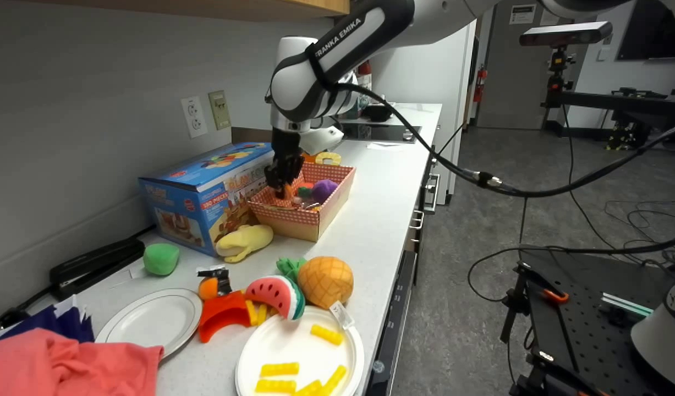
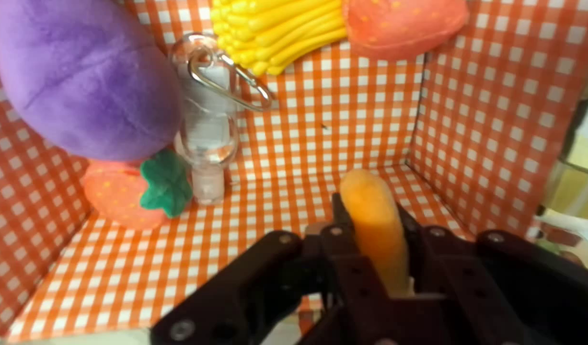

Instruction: Remove all the items from the fruit box and put them on the counter

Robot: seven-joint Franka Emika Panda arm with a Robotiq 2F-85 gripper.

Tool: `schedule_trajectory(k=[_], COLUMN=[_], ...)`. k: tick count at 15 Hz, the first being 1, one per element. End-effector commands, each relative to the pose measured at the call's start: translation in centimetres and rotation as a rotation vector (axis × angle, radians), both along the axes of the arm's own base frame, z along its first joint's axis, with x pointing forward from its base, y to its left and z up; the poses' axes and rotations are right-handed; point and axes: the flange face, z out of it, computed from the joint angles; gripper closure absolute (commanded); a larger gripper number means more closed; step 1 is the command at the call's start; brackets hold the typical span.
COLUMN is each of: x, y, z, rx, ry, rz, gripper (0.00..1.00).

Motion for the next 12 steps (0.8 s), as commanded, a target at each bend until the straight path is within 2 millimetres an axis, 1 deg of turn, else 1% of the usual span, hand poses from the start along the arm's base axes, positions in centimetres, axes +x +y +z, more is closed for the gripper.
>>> schedule_trajectory(k=[1, 3, 6, 9, 11, 12], x=[-4.2, -6.2, -9.1, -11.5, -12.5, -12.7], y=[2.9, 5.6, 9.5, 13.0, 14.7, 15.4], z=[4.6, 5.8, 6.2, 5.3, 4.3, 3.7], rx=[0.006, 0.009, 0.027, 0.028, 0.026, 0.019], ry=[-0.056, -0.060, -0.037, -0.011, 0.019, 0.028], rz=[0.110, 0.197, 0.325, 0.451, 0.515, 0.535], gripper=[0.95, 0.95, 0.95, 0.95, 0.95, 0.95])
